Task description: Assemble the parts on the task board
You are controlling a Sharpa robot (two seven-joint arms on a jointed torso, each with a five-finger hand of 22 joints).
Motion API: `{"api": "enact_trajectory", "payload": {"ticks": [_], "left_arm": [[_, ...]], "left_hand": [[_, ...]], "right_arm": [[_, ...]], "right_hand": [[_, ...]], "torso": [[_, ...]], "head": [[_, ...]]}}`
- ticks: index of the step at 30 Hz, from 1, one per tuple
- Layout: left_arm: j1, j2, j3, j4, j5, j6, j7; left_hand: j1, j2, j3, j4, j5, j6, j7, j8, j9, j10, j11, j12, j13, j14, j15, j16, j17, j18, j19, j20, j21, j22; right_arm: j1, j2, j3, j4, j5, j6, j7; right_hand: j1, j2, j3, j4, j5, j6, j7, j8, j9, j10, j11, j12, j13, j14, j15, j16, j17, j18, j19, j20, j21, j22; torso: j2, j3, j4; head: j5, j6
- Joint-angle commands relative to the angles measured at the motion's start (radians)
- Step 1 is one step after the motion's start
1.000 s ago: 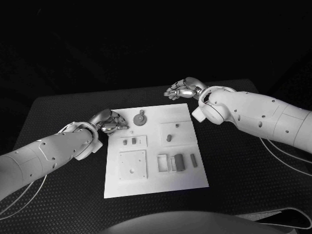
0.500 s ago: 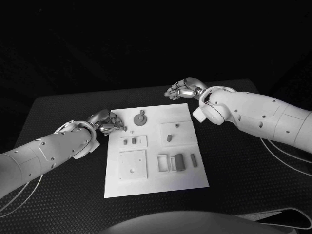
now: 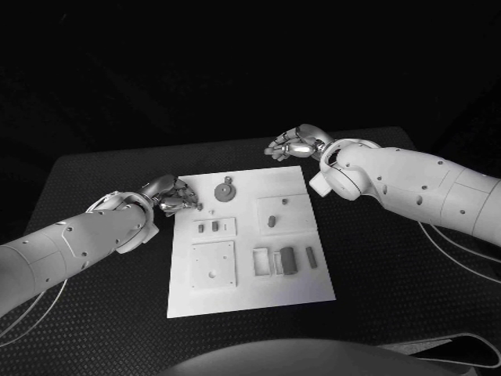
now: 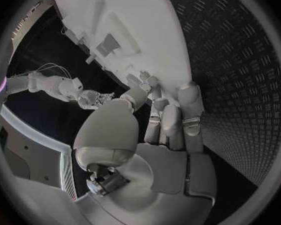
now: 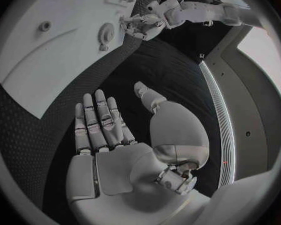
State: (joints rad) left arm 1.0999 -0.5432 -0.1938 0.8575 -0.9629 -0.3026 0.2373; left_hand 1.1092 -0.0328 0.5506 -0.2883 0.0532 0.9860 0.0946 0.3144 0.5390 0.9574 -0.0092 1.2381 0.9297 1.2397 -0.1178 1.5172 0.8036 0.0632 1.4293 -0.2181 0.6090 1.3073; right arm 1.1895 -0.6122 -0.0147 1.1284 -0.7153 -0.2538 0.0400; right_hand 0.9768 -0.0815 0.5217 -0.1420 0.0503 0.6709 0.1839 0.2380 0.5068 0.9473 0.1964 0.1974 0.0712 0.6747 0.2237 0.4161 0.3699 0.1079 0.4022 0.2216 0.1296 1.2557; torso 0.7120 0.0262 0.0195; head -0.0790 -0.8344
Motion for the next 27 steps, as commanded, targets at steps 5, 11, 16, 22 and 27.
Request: {"api": "enact_trajectory", "payload": {"ticks": [5,11,16,22,27], "left_arm": [[-0.010,-0.019,-0.001,0.010,0.043,0.097,-0.011],[-0.010,-0.027,0.011,0.008,0.090,0.134,0.013],[-0.010,-0.026,0.014,0.012,0.099,0.158,0.024],[-0.010,-0.024,0.016,0.013,0.121,0.170,0.035],[-0.010,-0.020,0.017,0.012,0.121,0.168,0.029]], "left_hand": [[-0.018,0.014,-0.017,0.004,-0.005,-0.048,0.022,-0.034,-0.015,-0.033,0.013,0.000,-0.005,-0.023,0.011,-0.012,0.004,0.066,-0.022,0.010,0.006,0.022],[-0.092,0.048,-0.042,0.048,-0.005,-0.073,0.039,-0.051,-0.024,-0.068,0.030,-0.007,-0.014,-0.046,0.027,-0.017,0.009,0.071,-0.040,0.026,0.001,0.020],[-0.122,0.077,-0.044,0.075,-0.005,-0.080,0.042,-0.056,-0.027,-0.080,0.032,-0.007,-0.018,-0.055,0.030,-0.017,0.011,0.079,-0.045,0.029,0.003,0.022],[-0.132,0.100,-0.039,0.084,-0.004,-0.089,0.045,-0.062,-0.031,-0.088,0.036,-0.004,-0.022,-0.061,0.033,-0.015,0.014,0.084,-0.050,0.033,0.007,0.023],[-0.137,0.114,-0.038,0.088,-0.004,-0.095,0.048,-0.065,-0.032,-0.092,0.038,-0.001,-0.024,-0.064,0.036,-0.014,0.016,0.087,-0.053,0.035,0.011,0.024]], "right_arm": [[-0.002,-0.002,0.000,0.002,-0.001,0.009,0.010],[-0.002,-0.004,0.000,0.003,-0.001,0.009,0.009],[-0.002,-0.003,0.000,0.002,-0.001,0.009,0.010],[-0.002,-0.002,0.000,0.002,-0.001,0.009,0.009],[-0.002,-0.003,0.000,0.003,-0.001,0.008,0.009]], "right_hand": [[-0.009,0.001,0.001,0.005,-0.002,-0.006,0.065,0.006,-0.001,0.006,-0.001,-0.005,-0.001,0.008,0.001,-0.004,0.001,0.009,0.008,0.000,-0.005,0.002],[-0.009,0.001,0.001,0.005,-0.002,-0.006,0.065,0.007,-0.001,0.006,-0.001,-0.005,-0.001,0.008,0.001,-0.004,0.001,0.009,0.008,0.000,-0.005,0.002],[-0.009,0.001,0.001,0.005,-0.002,-0.006,0.065,0.007,-0.001,0.006,-0.001,-0.005,-0.001,0.008,0.001,-0.004,0.001,0.010,0.008,0.000,-0.005,0.002],[-0.009,0.001,0.001,0.005,-0.002,-0.006,0.065,0.007,-0.001,0.006,-0.001,-0.005,-0.001,0.008,0.001,-0.004,0.001,0.010,0.008,0.000,-0.006,0.003],[-0.009,0.001,0.001,0.005,-0.002,-0.006,0.065,0.007,-0.002,0.006,-0.001,-0.005,-0.001,0.008,0.001,-0.004,0.001,0.010,0.008,0.000,-0.006,0.003]], "torso": [[0.000,0.0006,0.0005],[0.000,0.0006,0.0009],[0.000,-0.0001,0.0005],[0.000,-0.0001,0.0003],[0.000,0.0009,0.0004]], "head": [[-0.002,0.001],[-0.003,0.002],[-0.003,0.002],[-0.002,0.002],[-0.002,0.002]]}}
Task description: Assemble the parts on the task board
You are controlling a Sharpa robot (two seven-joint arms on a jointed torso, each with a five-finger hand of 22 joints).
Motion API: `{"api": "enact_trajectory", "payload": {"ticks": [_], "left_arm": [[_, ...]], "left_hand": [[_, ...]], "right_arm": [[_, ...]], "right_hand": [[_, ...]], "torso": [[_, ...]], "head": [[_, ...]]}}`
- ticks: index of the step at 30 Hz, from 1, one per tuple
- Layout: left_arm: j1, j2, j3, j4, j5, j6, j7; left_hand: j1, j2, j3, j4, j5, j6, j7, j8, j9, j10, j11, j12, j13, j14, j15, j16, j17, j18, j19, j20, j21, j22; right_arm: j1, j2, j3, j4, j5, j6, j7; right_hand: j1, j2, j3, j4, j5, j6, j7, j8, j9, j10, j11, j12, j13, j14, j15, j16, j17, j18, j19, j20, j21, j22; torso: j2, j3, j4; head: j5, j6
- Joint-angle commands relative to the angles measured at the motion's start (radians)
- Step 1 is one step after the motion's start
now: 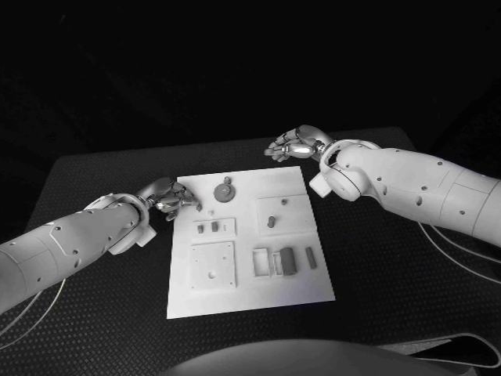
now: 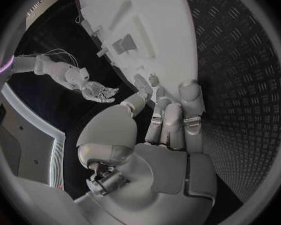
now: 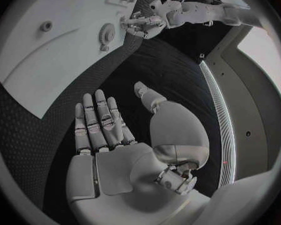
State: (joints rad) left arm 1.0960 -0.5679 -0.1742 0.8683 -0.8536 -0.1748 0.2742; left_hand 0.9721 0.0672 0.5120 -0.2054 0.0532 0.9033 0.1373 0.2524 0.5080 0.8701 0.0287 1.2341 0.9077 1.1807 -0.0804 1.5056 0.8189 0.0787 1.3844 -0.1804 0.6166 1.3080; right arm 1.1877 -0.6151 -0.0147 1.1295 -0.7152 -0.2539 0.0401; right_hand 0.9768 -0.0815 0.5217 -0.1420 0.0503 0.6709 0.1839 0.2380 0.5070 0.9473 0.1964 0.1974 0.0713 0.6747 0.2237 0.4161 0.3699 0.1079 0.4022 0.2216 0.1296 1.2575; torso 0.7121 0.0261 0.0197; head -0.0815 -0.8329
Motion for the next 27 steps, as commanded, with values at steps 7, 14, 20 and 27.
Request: {"api": "enact_trajectory", "payload": {"ticks": [7,14,20,27], "left_arm": [[-0.006,0.013,-0.003,0.004,-0.037,0.022,-0.025],[-0.006,0.015,-0.002,0.005,-0.060,0.015,-0.034],[-0.006,0.014,-0.002,0.005,-0.078,0.005,-0.042],[-0.006,0.015,-0.002,0.005,-0.083,-0.004,-0.055]], "left_hand": [[0.033,0.006,0.017,-0.037,-0.004,-0.005,0.003,0.001,0.000,-0.004,-0.001,0.012,-0.005,-0.005,-0.003,0.001,0.003,0.079,-0.009,-0.001,0.013,0.023],[0.047,0.006,0.027,-0.059,-0.004,0.003,0.002,0.006,0.001,0.000,-0.003,0.017,-0.011,-0.002,-0.004,0.002,0.003,0.080,-0.007,-0.001,0.019,0.022],[0.053,0.010,0.034,-0.067,-0.004,0.012,-0.001,0.011,0.003,0.004,-0.005,0.020,-0.014,0.000,-0.006,0.002,0.003,0.080,-0.006,-0.001,0.022,0.021],[0.056,0.025,0.043,-0.068,-0.004,0.027,-0.006,0.020,0.007,0.008,-0.010,0.022,-0.020,0.003,-0.010,0.001,0.003,0.079,-0.005,-0.002,0.025,0.020]], "right_arm": [[-0.001,0.001,0.000,0.002,-0.001,0.008,0.009],[-0.001,0.001,0.000,0.002,-0.001,0.008,0.009],[-0.001,0.000,0.000,0.002,-0.001,0.008,0.009],[-0.001,0.000,0.000,0.003,-0.001,0.008,0.009]], "right_hand": [[-0.009,0.001,0.001,0.005,-0.002,-0.006,0.065,0.007,-0.002,0.006,-0.001,-0.005,-0.001,0.008,0.001,-0.004,0.001,0.010,0.009,0.000,-0.006,0.001],[-0.009,0.001,0.001,0.005,-0.002,-0.006,0.065,0.007,-0.002,0.006,-0.001,-0.005,-0.001,0.008,0.001,-0.004,0.001,0.010,0.009,0.000,-0.007,0.002],[-0.009,0.001,0.001,0.005,-0.002,-0.006,0.065,0.007,-0.002,0.006,-0.001,-0.005,-0.001,0.008,0.001,-0.004,0.001,0.010,0.009,0.000,-0.007,0.002],[-0.009,0.001,0.001,0.005,-0.002,-0.006,0.065,0.007,-0.002,0.006,-0.001,-0.005,-0.002,0.008,0.001,-0.004,0.001,0.010,0.009,0.000,-0.007,0.002]], "torso": [[0.000,0.0007,-0.0005],[0.000,0.0017,-0.0009],[0.000,0.0011,0.0004],[0.000,0.0000,0.0005]], "head": [[0.000,0.000],[-0.001,0.000],[-0.003,-0.001],[-0.003,-0.001]]}}
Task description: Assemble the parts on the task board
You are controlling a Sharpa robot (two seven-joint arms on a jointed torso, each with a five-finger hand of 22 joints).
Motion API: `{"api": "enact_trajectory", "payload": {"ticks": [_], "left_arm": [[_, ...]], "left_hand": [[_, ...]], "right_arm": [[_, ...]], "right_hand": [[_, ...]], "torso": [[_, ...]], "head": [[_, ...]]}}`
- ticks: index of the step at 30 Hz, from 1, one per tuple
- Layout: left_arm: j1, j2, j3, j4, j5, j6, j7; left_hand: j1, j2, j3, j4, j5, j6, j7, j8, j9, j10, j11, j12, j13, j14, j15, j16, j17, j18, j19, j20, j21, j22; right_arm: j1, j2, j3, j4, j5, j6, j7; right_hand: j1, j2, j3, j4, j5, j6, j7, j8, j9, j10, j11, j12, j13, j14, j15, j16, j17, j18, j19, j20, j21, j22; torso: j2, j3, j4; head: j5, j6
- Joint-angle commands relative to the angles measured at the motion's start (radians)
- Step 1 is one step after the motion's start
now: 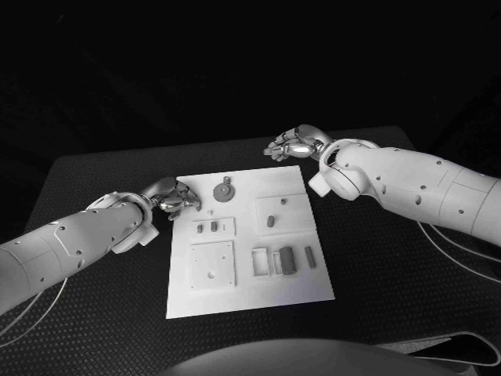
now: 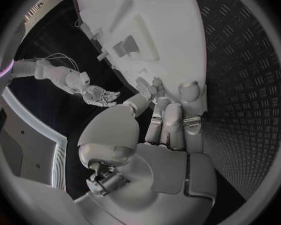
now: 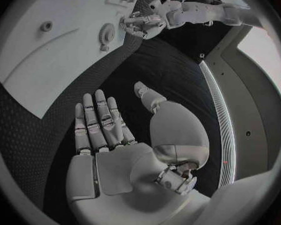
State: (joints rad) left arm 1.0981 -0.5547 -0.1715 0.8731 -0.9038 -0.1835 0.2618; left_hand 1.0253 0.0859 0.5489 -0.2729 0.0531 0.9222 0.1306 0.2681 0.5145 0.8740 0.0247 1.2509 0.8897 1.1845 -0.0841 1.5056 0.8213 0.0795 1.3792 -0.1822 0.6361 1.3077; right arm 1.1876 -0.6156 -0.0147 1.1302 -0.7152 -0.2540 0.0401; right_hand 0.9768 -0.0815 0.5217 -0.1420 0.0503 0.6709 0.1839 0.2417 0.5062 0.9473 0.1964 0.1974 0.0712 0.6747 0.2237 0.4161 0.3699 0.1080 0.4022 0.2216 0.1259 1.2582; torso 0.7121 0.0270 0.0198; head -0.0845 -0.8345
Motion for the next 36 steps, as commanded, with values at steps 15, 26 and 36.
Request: {"api": "enact_trajectory", "payload": {"ticks": [15,26,36], "left_arm": [[-0.008,0.004,-0.004,0.003,-0.033,-0.074,-0.109],[-0.007,0.008,-0.002,0.002,-0.021,-0.093,-0.130],[-0.007,0.009,-0.002,-0.001,-0.002,-0.091,-0.141]], "left_hand": [[-0.029,0.035,0.008,0.019,-0.005,0.046,-0.018,0.040,0.022,0.019,-0.024,0.014,-0.016,0.009,-0.024,0.001,0.000,0.072,0.005,-0.010,0.010,0.018],[-0.035,0.031,0.008,0.022,-0.005,0.046,-0.021,0.044,0.027,0.024,-0.027,0.016,-0.019,0.013,-0.028,0.000,0.000,0.071,0.007,-0.013,0.009,0.017],[-0.037,0.030,0.010,0.023,-0.005,0.040,-0.021,0.043,0.028,0.026,-0.027,0.016,-0.022,0.015,-0.028,-0.001,-0.001,0.071,0.008,-0.014,0.009,0.016]], "right_arm": [[0.000,-0.001,0.000,0.002,-0.001,0.008,0.009],[0.000,-0.001,0.000,0.001,-0.001,0.009,0.009],[0.000,-0.001,0.000,0.001,-0.001,0.009,0.009]], "right_hand": [[-0.009,0.001,0.001,0.005,-0.002,-0.006,0.065,0.004,-0.002,0.006,-0.001,-0.005,-0.001,0.008,0.001,-0.004,0.001,0.010,0.009,0.000,-0.004,0.002],[-0.008,0.001,0.001,0.005,-0.002,-0.006,0.065,0.004,-0.002,0.006,-0.001,-0.005,-0.001,0.008,0.001,-0.004,0.001,0.010,0.009,0.000,-0.005,0.002],[-0.008,0.001,0.001,0.005,-0.002,-0.006,0.065,0.004,-0.002,0.006,-0.001,-0.005,-0.001,0.008,0.001,-0.004,0.001,0.010,0.009,0.000,-0.005,0.003]], "torso": [[0.000,-0.0012,0.0014],[0.000,-0.0011,0.0000],[0.000,-0.0008,0.0006]], "head": [[0.001,0.002],[0.002,0.002],[0.002,0.002]]}}
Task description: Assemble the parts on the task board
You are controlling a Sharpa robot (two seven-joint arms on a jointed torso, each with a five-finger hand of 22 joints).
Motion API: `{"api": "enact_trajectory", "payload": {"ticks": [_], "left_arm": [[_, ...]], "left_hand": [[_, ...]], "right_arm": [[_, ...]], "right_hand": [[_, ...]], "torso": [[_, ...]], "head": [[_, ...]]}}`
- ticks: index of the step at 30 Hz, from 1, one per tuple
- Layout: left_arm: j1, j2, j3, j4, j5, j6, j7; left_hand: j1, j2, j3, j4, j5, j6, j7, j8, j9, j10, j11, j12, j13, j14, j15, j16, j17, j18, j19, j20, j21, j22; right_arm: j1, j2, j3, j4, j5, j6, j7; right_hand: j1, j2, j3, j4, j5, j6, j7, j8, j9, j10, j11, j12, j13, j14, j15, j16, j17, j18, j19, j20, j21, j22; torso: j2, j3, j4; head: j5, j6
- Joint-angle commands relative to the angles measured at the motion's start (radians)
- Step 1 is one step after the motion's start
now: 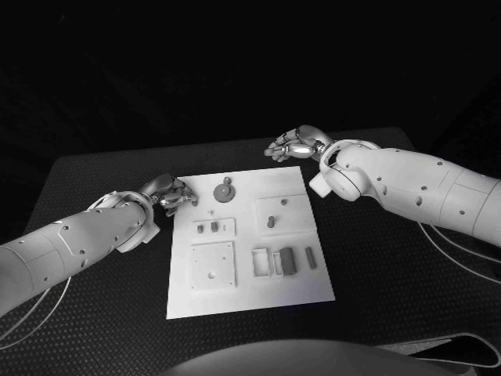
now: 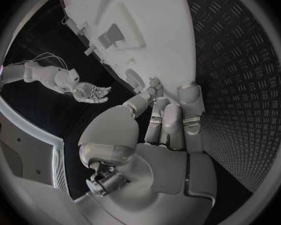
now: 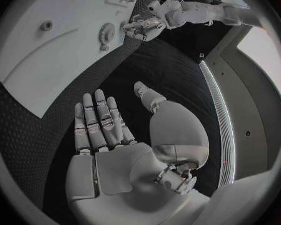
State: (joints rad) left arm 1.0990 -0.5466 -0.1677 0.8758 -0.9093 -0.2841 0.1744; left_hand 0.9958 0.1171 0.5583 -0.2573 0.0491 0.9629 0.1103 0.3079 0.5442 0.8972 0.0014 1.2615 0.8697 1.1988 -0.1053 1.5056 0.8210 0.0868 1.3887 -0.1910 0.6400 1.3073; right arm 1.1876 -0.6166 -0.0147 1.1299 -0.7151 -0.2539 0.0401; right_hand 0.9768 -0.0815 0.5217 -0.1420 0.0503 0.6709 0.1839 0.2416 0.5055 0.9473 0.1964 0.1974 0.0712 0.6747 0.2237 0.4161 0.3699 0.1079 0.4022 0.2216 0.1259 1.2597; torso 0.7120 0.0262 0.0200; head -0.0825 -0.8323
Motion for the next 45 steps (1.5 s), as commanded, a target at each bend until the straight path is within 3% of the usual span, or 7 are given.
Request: {"api": "enact_trajectory", "payload": {"ticks": [1,14,31,45], "left_arm": [[-0.008,0.001,-0.005,-0.004,0.005,0.009,-0.057],[-0.008,0.004,-0.005,-0.008,0.042,-0.002,-0.126],[-0.008,0.007,-0.005,-0.010,0.090,-0.013,-0.152],[-0.008,0.004,-0.005,-0.009,0.128,-0.005,-0.165]], "left_hand": [[-0.007,-0.002,0.001,0.007,-0.001,-0.001,0.000,0.003,-0.002,0.003,-0.003,0.005,-0.002,0.001,-0.006,-0.001,0.000,0.063,-0.001,-0.005,0.005,0.017],[-0.015,-0.003,0.002,0.014,-0.001,-0.008,0.002,0.001,0.000,0.002,-0.002,0.005,-0.005,0.003,-0.005,-0.003,-0.001,0.061,-0.001,-0.007,0.003,0.015],[-0.018,-0.008,0.007,0.018,0.000,-0.029,0.009,-0.010,-0.003,0.003,0.005,0.008,-0.010,0.006,0.001,-0.005,-0.002,0.059,0.000,-0.008,0.000,0.014],[-0.025,0.002,0.009,0.028,0.000,-0.034,0.012,-0.013,-0.003,0.006,0.007,0.010,-0.013,0.009,0.004,-0.004,-0.001,0.059,0.002,-0.007,-0.001,0.014]], "right_arm": [[0.000,0.000,0.000,0.002,-0.001,0.009,0.009],[0.000,-0.001,0.000,0.001,-0.001,0.009,0.009],[0.000,-0.001,0.000,0.002,-0.001,0.009,0.009],[0.000,-0.001,0.000,0.001,-0.001,0.009,0.008]], "right_hand": [[-0.008,0.001,0.001,0.005,-0.002,-0.006,0.065,0.004,-0.002,0.006,-0.001,-0.005,-0.001,0.008,0.001,-0.004,0.001,0.010,0.009,0.000,-0.005,0.001],[-0.008,0.001,0.001,0.005,-0.002,-0.006,0.065,0.004,-0.002,0.006,-0.001,-0.005,-0.001,0.008,0.001,-0.004,0.001,0.011,0.010,0.001,-0.006,0.002],[-0.008,0.001,0.001,0.004,-0.002,-0.006,0.065,0.005,-0.002,0.006,-0.001,-0.006,-0.001,0.008,0.001,-0.004,0.001,0.011,0.010,0.001,-0.007,0.003],[-0.008,0.001,0.001,0.004,-0.002,-0.007,0.065,0.005,-0.003,0.006,-0.001,-0.006,-0.002,0.008,0.001,-0.004,0.001,0.011,0.010,0.001,-0.008,0.003]], "torso": [[0.000,0.0001,0.0003],[0.000,0.0000,0.0002],[0.000,0.0000,-0.0001],[0.000,-0.0002,-0.0001]], "head": [[0.000,0.000],[0.001,0.002],[0.001,0.001],[0.004,0.002]]}}
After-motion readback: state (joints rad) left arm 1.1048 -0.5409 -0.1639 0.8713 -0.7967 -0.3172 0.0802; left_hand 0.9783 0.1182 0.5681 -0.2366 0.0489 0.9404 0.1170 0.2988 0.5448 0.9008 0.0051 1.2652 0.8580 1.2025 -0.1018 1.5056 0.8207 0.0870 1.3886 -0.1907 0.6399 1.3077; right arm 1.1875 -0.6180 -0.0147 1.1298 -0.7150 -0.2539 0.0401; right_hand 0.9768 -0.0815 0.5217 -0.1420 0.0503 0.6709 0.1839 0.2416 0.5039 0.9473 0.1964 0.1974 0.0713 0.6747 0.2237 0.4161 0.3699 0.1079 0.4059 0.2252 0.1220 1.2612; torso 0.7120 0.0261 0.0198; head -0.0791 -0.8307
